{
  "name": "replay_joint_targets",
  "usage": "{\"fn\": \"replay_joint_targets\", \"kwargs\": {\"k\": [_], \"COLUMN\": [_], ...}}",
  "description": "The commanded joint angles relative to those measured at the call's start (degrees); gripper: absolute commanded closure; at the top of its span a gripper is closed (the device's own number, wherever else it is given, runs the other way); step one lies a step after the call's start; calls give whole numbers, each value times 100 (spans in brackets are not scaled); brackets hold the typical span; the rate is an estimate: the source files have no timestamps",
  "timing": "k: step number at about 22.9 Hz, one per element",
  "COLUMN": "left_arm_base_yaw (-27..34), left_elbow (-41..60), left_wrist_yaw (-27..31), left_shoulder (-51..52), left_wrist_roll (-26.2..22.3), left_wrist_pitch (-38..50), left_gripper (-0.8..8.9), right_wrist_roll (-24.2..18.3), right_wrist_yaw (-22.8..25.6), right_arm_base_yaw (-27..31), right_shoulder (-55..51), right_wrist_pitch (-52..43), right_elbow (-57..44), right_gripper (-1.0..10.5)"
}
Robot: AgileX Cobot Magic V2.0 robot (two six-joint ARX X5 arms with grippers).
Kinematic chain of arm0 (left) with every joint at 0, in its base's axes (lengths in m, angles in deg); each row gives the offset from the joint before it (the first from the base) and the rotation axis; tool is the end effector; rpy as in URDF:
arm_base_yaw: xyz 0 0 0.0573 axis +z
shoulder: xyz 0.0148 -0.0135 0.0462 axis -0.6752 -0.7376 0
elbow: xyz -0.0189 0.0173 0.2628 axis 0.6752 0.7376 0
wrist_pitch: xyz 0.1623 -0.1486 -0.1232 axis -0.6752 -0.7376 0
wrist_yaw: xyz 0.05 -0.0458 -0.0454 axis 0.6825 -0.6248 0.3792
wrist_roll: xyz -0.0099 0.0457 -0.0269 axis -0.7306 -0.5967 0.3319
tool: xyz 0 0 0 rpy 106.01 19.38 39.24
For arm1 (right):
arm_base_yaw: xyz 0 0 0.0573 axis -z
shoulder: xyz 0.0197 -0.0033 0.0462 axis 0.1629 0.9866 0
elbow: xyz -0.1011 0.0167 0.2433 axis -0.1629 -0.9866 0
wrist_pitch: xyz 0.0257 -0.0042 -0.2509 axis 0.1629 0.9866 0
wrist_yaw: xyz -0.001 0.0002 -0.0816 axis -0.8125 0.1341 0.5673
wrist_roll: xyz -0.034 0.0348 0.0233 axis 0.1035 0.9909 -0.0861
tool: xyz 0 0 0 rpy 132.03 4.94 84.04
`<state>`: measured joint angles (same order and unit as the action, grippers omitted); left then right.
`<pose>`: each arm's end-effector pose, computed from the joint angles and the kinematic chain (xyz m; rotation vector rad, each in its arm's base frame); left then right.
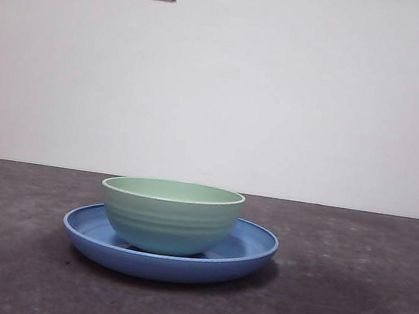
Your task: Place the green bowl on the blue plate
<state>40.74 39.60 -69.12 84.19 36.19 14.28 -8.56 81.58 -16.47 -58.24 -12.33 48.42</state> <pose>0.0947 -0.0030 0.1565 0.0635 0.1534 -0.0373 0.0875 0.0121 0.2319 -0.0256 0.0955 0.1669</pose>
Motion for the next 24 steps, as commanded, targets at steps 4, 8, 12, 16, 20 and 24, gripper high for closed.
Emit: {"fn": "replay_joint_targets", "kwargs": {"k": [4,8,12,16,20,24], "left_arm_base_yaw": [7,7,7,7,7,7], "left_elbow": [118,118,118,118,118,118], "left_wrist_yaw": [2,2,2,2,2,2], "left_shoulder": [7,7,7,7,7,7], "left_wrist_roll": [-7,-7,-9,-9,-9,-7], "left_wrist_pitch": [-37,-37,-37,-37,-37,-37], "left_gripper": [792,792,792,792,792,792], "right_wrist_roll": [-179,-179,-247,-258,-262,-258], "right_wrist_yaw": [264,245,256,267,267,238], "right_arm_base_yaw": [334,481,546,584,584,584], "right_shoulder": [-535,-824,-872,-872,-872,-872], "right_wrist_pitch": [-1198,-1185,-1102,-940,-511,-376], "right_elbow": [-1285,-1655,-1714,-1714,-1714,-1714], "right_gripper": [924,924,924,924,924,924]}}
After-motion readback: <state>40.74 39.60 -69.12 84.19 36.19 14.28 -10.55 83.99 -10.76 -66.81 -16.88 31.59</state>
